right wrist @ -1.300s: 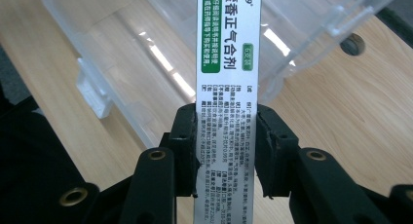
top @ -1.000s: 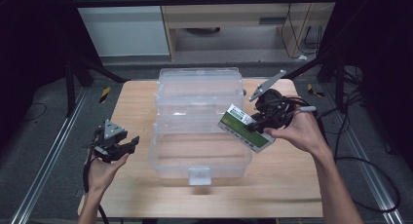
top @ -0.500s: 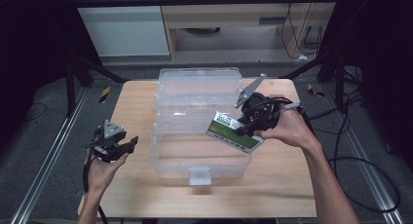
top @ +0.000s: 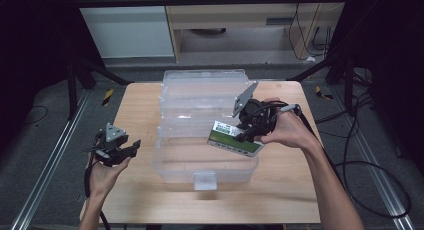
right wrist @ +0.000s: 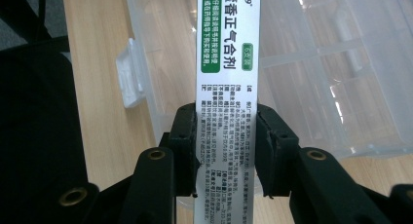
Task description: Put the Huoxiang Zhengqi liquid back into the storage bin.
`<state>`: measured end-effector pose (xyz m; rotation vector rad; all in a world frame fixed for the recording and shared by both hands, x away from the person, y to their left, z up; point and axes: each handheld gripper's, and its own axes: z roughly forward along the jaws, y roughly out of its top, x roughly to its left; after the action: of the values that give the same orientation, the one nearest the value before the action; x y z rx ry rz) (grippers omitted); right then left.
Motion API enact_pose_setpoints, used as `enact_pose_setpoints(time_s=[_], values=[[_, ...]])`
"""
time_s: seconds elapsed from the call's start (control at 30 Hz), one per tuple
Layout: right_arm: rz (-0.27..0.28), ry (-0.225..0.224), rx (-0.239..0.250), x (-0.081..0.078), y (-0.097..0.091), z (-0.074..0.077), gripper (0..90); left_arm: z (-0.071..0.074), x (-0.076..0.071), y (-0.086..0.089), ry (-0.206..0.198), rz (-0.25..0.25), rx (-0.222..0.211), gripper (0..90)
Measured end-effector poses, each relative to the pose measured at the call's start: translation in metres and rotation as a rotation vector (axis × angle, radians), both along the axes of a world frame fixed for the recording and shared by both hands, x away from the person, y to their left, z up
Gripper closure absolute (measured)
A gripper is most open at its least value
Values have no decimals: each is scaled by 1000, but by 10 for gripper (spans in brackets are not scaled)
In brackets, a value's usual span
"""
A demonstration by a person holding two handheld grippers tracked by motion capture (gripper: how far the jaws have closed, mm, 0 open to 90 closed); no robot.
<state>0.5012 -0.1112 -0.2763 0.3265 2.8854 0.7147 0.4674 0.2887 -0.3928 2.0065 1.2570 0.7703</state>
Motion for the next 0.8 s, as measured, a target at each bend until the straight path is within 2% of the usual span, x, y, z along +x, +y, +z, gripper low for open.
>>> enact_pose_setpoints(time_s=[0.3,0.57,0.8], values=[[69,6,-50,1,9,-12,645,-1,1,1,5,3,5,498],[92,5,-68,3,9,-19,645,-1,1,0,5,-1,9,496],[111,28,-100,4,11,-27,644,-4,2,-2,12,-4,15,496]])
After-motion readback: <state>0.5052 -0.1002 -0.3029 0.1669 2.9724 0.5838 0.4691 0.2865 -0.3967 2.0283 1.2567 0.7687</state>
